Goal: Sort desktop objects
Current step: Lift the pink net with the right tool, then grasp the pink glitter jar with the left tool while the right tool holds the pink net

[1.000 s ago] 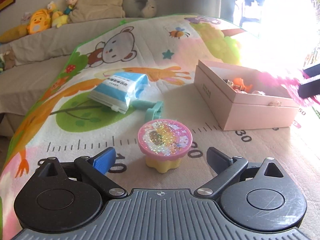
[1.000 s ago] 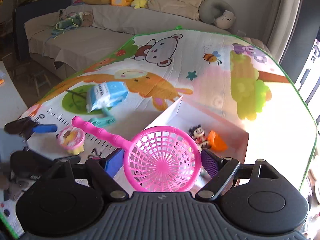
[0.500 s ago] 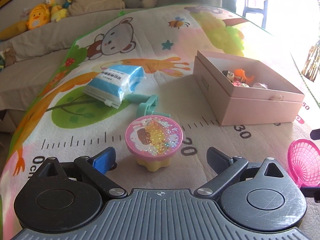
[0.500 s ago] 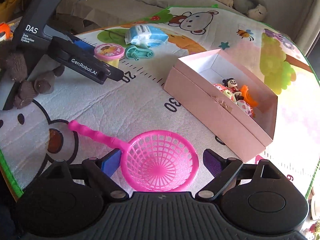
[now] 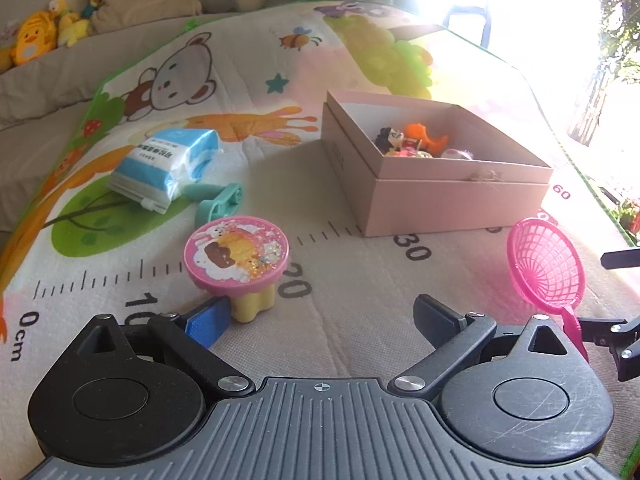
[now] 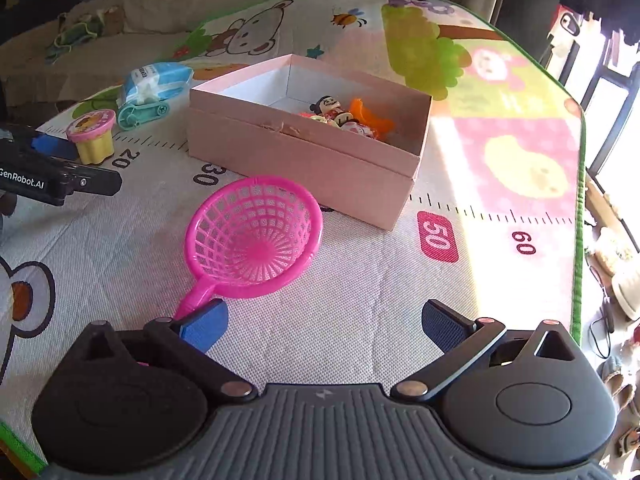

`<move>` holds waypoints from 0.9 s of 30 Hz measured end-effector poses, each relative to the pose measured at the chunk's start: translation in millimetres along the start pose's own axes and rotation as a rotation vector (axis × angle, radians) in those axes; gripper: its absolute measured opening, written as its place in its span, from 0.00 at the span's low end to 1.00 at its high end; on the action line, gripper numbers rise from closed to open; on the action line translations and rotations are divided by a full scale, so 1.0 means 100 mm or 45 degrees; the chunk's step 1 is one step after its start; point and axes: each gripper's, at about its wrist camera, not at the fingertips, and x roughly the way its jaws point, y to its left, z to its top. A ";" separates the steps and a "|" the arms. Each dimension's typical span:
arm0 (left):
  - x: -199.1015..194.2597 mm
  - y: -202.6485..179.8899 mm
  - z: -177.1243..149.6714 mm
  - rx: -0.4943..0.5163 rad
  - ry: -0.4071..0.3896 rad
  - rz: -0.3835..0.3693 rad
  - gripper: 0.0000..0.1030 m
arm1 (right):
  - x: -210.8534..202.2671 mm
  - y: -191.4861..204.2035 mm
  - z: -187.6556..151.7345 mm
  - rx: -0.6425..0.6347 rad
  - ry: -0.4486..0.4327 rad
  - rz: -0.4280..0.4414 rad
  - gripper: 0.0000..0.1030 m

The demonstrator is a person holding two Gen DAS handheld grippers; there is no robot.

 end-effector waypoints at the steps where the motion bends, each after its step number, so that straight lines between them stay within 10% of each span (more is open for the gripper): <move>1: -0.01 -0.01 0.00 0.004 -0.001 0.000 0.98 | 0.01 -0.01 -0.03 0.027 0.006 0.009 1.00; 11: -0.05 0.07 0.05 -0.027 -0.085 0.283 0.96 | 0.05 -0.08 -0.17 0.206 -0.067 0.015 1.00; 14: 0.03 0.11 0.11 -0.044 -0.067 0.312 0.78 | 0.04 -0.08 -0.20 0.213 -0.087 0.010 1.00; 22: 0.14 0.03 0.10 -0.028 -0.024 0.265 0.44 | 0.05 -0.09 -0.19 0.224 -0.086 0.016 1.00; 27: 0.07 -0.21 -0.02 0.056 -0.005 0.139 0.40 | 0.07 -0.09 -0.17 0.226 -0.073 0.018 1.00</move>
